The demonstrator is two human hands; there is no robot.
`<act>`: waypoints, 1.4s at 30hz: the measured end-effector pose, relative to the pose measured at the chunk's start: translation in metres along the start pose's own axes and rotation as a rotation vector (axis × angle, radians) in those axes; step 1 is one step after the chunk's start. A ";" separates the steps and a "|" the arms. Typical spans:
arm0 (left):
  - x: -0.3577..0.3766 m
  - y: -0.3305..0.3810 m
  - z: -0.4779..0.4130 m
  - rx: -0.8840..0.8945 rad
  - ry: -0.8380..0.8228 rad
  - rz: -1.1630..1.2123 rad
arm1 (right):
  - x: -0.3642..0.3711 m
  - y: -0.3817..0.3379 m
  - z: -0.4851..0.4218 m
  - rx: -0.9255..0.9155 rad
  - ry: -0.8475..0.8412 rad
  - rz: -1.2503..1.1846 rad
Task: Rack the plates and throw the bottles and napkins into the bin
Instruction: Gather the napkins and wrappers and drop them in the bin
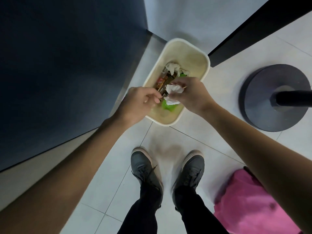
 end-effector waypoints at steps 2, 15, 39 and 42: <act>-0.022 -0.016 0.018 -0.066 0.193 0.177 | 0.016 -0.002 -0.010 -0.014 -0.032 0.082; -0.004 -0.057 0.053 -0.028 0.267 0.011 | 0.138 0.032 -0.040 0.084 -0.451 0.471; -0.036 0.006 0.130 -0.336 0.267 0.256 | 0.017 -0.078 0.097 -0.025 -0.249 0.124; -0.053 0.042 0.155 -0.369 0.258 0.350 | -0.009 -0.111 0.137 -0.060 -0.181 0.065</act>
Point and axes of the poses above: each hand's wrist, its own z-axis away from the middle knuckle, its own x-axis out of the palm, y = z × x, the point moved 10 cm from there along -z, towards the middle knuckle, and after that the axes turned 2 degrees about -z, right-handed, at the moved point
